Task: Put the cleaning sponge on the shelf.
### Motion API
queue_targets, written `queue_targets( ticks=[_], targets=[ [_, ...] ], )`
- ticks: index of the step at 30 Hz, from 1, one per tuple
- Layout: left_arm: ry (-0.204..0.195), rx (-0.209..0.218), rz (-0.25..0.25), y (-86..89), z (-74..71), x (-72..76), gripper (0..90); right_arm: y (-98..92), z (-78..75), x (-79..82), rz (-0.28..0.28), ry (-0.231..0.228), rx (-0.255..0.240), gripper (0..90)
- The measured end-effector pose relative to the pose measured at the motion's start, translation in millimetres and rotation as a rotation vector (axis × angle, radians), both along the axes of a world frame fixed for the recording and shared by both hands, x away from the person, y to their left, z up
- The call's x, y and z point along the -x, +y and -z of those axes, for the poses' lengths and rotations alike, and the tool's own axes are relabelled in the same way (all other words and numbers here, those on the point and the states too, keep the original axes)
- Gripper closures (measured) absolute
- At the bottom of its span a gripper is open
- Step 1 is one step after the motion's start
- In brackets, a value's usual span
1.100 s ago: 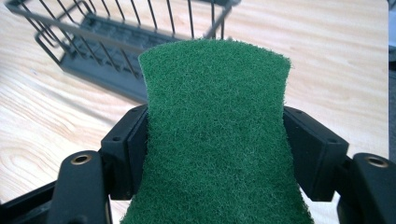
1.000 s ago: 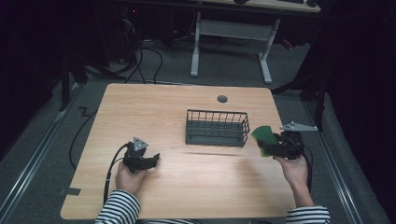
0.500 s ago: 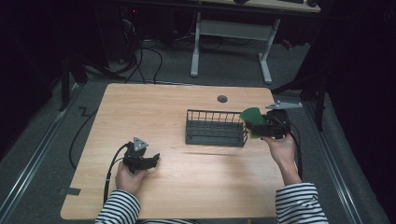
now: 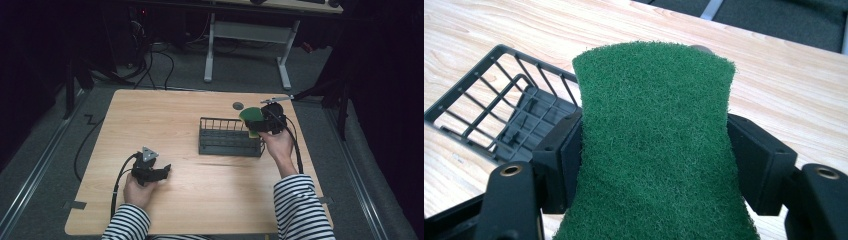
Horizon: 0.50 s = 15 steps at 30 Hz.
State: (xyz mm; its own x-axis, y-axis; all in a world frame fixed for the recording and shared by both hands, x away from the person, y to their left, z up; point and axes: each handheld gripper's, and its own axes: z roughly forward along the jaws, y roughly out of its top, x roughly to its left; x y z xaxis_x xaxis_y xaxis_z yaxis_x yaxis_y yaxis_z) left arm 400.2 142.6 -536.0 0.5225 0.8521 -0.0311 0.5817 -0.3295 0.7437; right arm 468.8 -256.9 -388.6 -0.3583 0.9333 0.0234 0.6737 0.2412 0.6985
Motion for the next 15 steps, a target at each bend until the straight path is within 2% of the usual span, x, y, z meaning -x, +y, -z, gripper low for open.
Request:
queue_targets(
  ticks=[10,15],
  targets=[
    [0.002,0.003,0.002,0.9,-0.2,-0.2,27.6,12.0,14.4,-17.7,0.034,0.037,0.008,30.4],
    [0.002,0.006,0.001,0.9,-0.1,-0.3,27.5,18.4,21.3,-22.1,0.035,0.047,0.033,30.4]
  ],
)
